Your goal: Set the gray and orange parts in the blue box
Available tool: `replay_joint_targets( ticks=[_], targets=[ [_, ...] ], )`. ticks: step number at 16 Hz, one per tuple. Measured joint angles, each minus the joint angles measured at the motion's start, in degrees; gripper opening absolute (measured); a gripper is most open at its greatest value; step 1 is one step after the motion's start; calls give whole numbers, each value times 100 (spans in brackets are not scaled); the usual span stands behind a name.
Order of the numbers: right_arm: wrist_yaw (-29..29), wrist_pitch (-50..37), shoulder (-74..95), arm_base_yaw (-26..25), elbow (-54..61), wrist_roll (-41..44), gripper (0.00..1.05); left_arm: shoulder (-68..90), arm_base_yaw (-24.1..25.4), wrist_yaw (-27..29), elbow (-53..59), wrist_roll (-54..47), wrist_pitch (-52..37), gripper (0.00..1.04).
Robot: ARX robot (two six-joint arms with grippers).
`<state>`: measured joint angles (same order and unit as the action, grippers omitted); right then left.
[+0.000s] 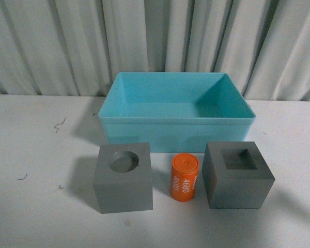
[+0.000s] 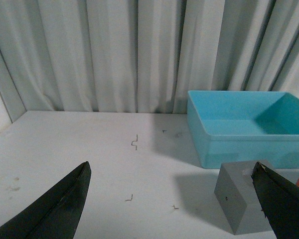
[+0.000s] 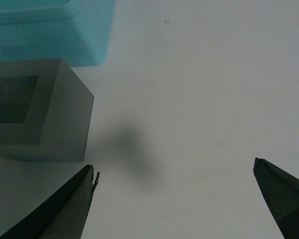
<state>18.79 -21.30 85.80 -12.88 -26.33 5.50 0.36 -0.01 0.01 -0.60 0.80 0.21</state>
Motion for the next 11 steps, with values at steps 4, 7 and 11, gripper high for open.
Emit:
replay_joint_targets(
  ticks=[4,7,11],
  targets=[
    [-697,-140,1185,1224,-992,-407,98,0,0,0,0,0,0,98],
    [-809,-138,1443,1526,-1222,-503,98,0,0,0,2,0,0,98],
    [-918,-127,1779,1867,-1526,-647,98,0,0,0,2,0,0,98]
  ],
)
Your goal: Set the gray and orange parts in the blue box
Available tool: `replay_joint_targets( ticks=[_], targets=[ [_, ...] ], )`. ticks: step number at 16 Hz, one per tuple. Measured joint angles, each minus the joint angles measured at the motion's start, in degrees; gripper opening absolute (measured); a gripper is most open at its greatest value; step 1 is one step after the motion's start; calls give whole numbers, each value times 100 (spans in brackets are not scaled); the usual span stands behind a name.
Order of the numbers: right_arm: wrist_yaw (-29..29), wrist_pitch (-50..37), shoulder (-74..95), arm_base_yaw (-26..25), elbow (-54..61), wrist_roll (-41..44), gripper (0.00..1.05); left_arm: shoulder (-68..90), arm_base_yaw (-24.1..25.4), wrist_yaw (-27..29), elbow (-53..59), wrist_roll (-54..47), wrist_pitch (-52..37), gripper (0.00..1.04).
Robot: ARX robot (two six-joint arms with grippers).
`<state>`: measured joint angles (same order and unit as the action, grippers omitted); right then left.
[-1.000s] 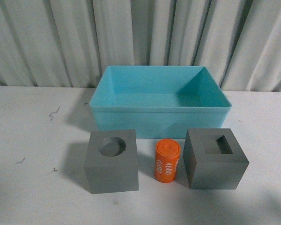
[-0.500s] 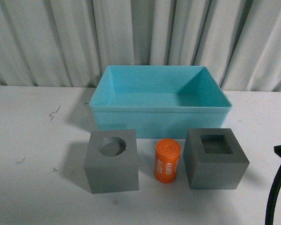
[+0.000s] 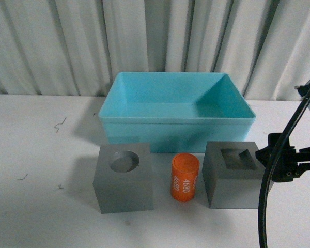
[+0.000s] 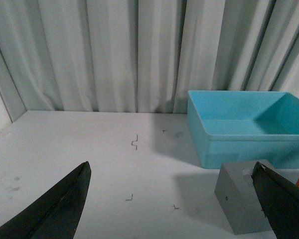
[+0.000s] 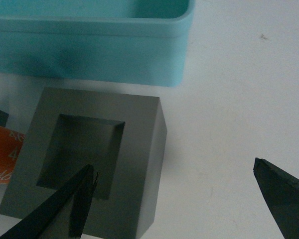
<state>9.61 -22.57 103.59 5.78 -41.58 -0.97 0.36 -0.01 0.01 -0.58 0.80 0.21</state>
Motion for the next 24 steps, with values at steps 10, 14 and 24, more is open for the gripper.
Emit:
replay_joint_targets(
  ticks=[10,14,24],
  targets=[
    [-173,26,455,334,-374,-225,98,0,0,2,-2,0,-2,98],
    [-278,127,697,584,-501,-317,98,0,0,2,0,0,-2,98],
    [-531,-2,573,428,-186,-328,22,0,0,2,0,0,0,98]
  ],
)
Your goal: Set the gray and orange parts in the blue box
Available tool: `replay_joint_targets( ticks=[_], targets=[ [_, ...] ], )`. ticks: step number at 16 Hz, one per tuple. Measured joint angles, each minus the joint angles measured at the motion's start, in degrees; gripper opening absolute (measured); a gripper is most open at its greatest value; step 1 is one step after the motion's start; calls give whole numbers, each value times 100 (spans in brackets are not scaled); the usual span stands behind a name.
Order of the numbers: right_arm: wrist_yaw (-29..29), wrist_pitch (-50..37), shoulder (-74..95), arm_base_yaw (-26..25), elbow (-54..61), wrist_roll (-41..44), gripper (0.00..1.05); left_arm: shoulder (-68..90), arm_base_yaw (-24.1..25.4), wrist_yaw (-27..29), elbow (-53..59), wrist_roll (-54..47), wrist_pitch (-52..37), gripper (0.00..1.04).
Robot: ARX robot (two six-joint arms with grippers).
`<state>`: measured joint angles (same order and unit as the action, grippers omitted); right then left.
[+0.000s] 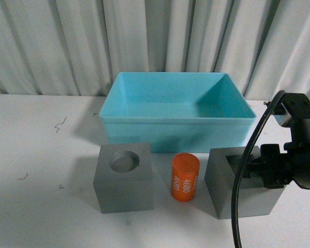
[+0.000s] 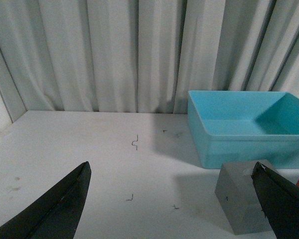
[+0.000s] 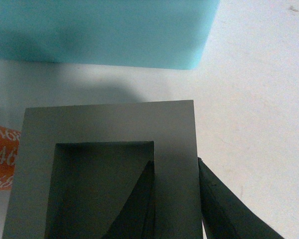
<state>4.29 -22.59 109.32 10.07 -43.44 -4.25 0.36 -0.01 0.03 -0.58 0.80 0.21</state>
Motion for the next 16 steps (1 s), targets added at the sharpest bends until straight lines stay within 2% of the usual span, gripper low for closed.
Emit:
replay_joint_targets(
  ticks=[1,5,9,14,15,16],
  targets=[
    [-24,-61,-63,-46,105,-24,19,0,0,-2,-2,0,0,98],
    [-153,-125,-490,-374,586,13,19,0,0,-2,-2,0,0,98],
    [-114,356,-1403,-761,667,393,19,0,0,-2,0,0,0,98],
    [140,584,-2098,-1150,-238,804,19,0,0,-2,0,0,0,98],
    [146,592,-2028,-1235,-581,887,19,0,0,-2,0,0,0,98],
    [155,588,-1443,-1250,-1532,901,19,0,0,-4,-2,0,0,98]
  ],
)
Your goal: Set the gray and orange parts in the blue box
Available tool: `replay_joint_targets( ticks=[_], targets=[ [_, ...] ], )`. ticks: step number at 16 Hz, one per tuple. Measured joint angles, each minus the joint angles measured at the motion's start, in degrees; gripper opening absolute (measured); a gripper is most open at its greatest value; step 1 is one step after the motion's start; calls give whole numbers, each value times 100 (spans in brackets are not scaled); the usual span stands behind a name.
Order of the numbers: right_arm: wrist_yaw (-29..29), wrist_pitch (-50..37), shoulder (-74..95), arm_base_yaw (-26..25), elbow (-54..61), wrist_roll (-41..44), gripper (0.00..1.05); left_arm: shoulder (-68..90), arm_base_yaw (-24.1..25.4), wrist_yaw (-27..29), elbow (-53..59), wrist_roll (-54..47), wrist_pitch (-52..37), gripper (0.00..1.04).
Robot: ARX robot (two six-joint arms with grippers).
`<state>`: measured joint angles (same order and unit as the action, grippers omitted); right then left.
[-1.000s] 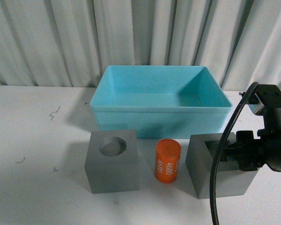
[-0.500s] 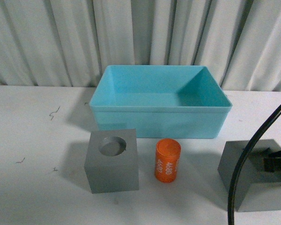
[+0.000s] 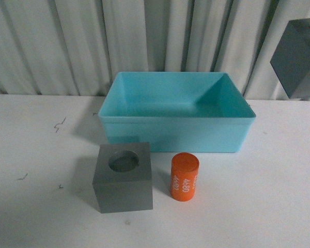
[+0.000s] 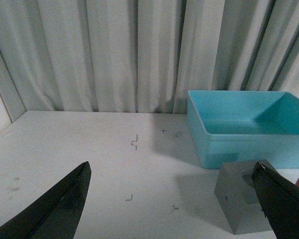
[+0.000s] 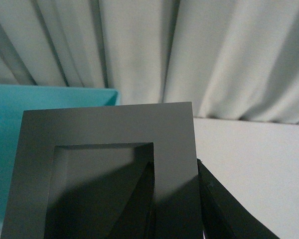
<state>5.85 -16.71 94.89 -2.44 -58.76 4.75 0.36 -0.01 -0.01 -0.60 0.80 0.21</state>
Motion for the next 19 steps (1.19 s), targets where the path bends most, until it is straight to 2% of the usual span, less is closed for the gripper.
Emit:
replay_joint_targets(
  ticks=[1,2,3,5,10,14,19],
  targets=[
    [-48,13,640,221,-772,-192,19,0,0,2,0,0,-2,98],
    [-160,-11,1434,699,-1655,-527,19,0,0,2,2,0,0,98],
    [-282,-48,1873,964,-2052,-785,19,0,0,2,0,0,0,98],
    [-422,-101,2380,1156,-2433,-1141,19,0,0,4,0,2,0,98],
    [-649,-13,3012,1263,-2909,-1725,18,0,0,2,0,0,0,98],
    [-682,20,3095,1263,-3008,-1827,18,0,0,4,0,0,0,98],
    [-929,459,4142,1329,-3849,-2592,18,0,0,2,0,0,0,98]
  ],
)
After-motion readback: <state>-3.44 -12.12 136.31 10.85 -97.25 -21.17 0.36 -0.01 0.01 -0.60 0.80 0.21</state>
